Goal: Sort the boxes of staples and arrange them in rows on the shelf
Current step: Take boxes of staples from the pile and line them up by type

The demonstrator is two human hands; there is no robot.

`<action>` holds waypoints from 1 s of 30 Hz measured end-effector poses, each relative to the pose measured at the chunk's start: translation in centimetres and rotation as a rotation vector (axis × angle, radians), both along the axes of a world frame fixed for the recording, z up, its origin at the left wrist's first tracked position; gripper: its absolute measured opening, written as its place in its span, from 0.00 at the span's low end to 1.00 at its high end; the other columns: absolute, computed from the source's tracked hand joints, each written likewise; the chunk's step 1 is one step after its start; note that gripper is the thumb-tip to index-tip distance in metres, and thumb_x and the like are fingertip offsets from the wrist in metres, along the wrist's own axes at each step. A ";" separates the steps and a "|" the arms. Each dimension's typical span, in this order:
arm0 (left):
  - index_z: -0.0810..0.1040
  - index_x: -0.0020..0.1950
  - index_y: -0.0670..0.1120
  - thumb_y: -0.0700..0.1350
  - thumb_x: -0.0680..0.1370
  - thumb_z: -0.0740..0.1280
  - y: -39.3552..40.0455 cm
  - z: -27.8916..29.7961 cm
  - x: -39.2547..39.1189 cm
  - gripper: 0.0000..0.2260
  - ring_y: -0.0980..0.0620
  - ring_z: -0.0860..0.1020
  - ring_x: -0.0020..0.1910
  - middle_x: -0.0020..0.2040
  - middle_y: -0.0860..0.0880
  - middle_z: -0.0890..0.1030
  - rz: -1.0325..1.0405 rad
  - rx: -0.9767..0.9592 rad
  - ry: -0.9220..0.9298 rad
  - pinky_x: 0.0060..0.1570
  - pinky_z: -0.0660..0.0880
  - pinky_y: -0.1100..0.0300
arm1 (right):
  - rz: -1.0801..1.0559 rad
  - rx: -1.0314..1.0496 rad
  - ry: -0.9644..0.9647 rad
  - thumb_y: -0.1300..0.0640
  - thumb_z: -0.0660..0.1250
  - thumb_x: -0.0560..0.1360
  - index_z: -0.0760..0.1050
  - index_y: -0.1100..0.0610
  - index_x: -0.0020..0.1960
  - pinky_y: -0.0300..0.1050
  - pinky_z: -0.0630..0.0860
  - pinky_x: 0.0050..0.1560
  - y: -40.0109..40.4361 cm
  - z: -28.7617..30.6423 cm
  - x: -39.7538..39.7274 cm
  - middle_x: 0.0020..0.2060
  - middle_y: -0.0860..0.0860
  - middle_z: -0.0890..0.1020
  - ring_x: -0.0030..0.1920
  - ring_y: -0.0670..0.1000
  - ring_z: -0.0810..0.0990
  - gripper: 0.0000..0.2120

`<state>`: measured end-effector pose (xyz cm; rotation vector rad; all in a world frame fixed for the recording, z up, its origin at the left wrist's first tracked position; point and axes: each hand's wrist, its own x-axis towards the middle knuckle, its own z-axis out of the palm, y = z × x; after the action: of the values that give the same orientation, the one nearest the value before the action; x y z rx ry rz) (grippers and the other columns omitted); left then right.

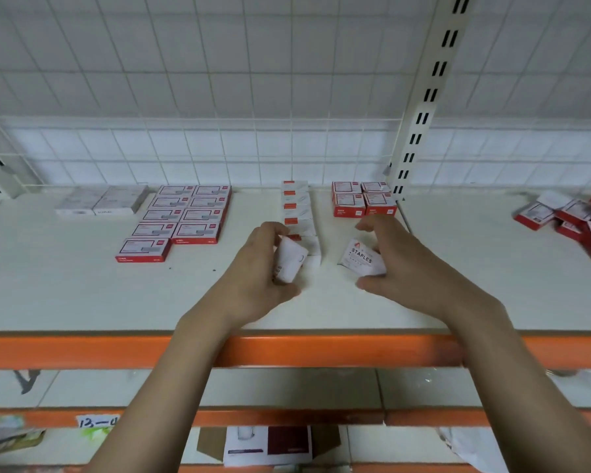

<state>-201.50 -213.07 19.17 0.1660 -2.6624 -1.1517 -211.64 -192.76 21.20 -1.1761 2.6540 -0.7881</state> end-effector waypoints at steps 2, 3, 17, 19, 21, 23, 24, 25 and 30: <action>0.63 0.61 0.47 0.39 0.66 0.76 -0.1 -0.1 -0.3 0.30 0.59 0.72 0.38 0.55 0.51 0.70 0.037 0.004 0.006 0.34 0.67 0.74 | 0.001 0.019 0.059 0.57 0.71 0.70 0.63 0.54 0.63 0.39 0.70 0.47 -0.2 -0.2 -0.8 0.58 0.47 0.66 0.56 0.47 0.70 0.26; 0.64 0.59 0.48 0.39 0.66 0.76 -0.2 -0.1 -0.4 0.28 0.57 0.73 0.38 0.54 0.50 0.70 0.051 -0.007 0.011 0.34 0.67 0.74 | 0.016 0.028 0.095 0.57 0.71 0.70 0.66 0.55 0.61 0.37 0.67 0.44 -0.4 -0.2 -1.2 0.55 0.47 0.67 0.55 0.47 0.70 0.23; 0.80 0.54 0.45 0.43 0.66 0.72 -4.7 0.2 -0.7 0.17 0.41 0.74 0.46 0.42 0.50 0.80 0.129 -0.582 0.241 0.44 0.68 0.52 | 0.052 0.021 0.237 0.62 0.66 0.72 0.71 0.51 0.66 0.36 0.58 0.50 -3.3 -0.2 -2.9 0.55 0.48 0.72 0.57 0.49 0.67 0.24; 0.80 0.53 0.46 0.38 0.64 0.75 -6.0 0.3 -0.5 0.19 0.39 0.74 0.45 0.41 0.50 0.81 0.167 -0.648 0.244 0.42 0.64 0.53 | 0.039 0.008 0.252 0.63 0.67 0.71 0.71 0.52 0.66 0.37 0.60 0.49 -4.5 -0.1 -2.7 0.52 0.49 0.72 0.55 0.50 0.69 0.24; 0.80 0.52 0.45 0.35 0.62 0.75 -7.7 0.3 -0.4 0.19 0.40 0.74 0.41 0.39 0.50 0.81 0.160 -0.665 0.269 0.41 0.63 0.54 | 0.024 -0.008 0.255 0.64 0.67 0.70 0.72 0.52 0.66 0.39 0.63 0.49 -6.0 -0.1 -2.4 0.49 0.50 0.70 0.52 0.51 0.70 0.25; 0.81 0.51 0.44 0.36 0.63 0.73 -9.6 0.3 -0.2 0.17 0.41 0.74 0.39 0.38 0.50 0.81 0.134 -0.666 0.286 0.40 0.64 0.54 | 0.005 -0.029 0.254 0.65 0.68 0.69 0.72 0.53 0.66 0.38 0.64 0.48 -7.8 -0.2 -1.8 0.48 0.49 0.68 0.50 0.50 0.69 0.25; 0.81 0.50 0.44 0.39 0.64 0.70 -10.7 0.3 -0.1 0.15 0.41 0.74 0.38 0.39 0.49 0.81 0.120 -0.664 0.288 0.39 0.64 0.54 | -0.004 -0.042 0.255 0.66 0.68 0.69 0.73 0.54 0.65 0.38 0.63 0.49 -8.9 -0.2 -1.5 0.47 0.49 0.67 0.50 0.51 0.69 0.25; 0.81 0.50 0.44 0.41 0.65 0.68 -11.9 0.3 0.1 0.15 0.41 0.75 0.38 0.40 0.49 0.81 0.104 -0.661 0.284 0.39 0.65 0.54 | -0.011 -0.052 0.257 0.66 0.68 0.69 0.73 0.55 0.65 0.38 0.64 0.50 -10.0 -0.2 -1.0 0.47 0.49 0.67 0.50 0.51 0.70 0.25; 0.80 0.54 0.43 0.41 0.63 0.67 -19.0 0.5 1.8 0.20 0.40 0.75 0.41 0.46 0.45 0.78 0.043 -0.663 0.238 0.40 0.70 0.52 | -0.045 -0.090 0.270 0.68 0.68 0.68 0.73 0.57 0.65 0.37 0.68 0.47 -16.5 -0.4 1.6 0.48 0.50 0.67 0.51 0.51 0.71 0.26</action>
<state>-199.65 -232.06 19.67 -0.0317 -2.6418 -0.2138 -210.00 -209.23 20.81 -1.3356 2.8978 -0.8158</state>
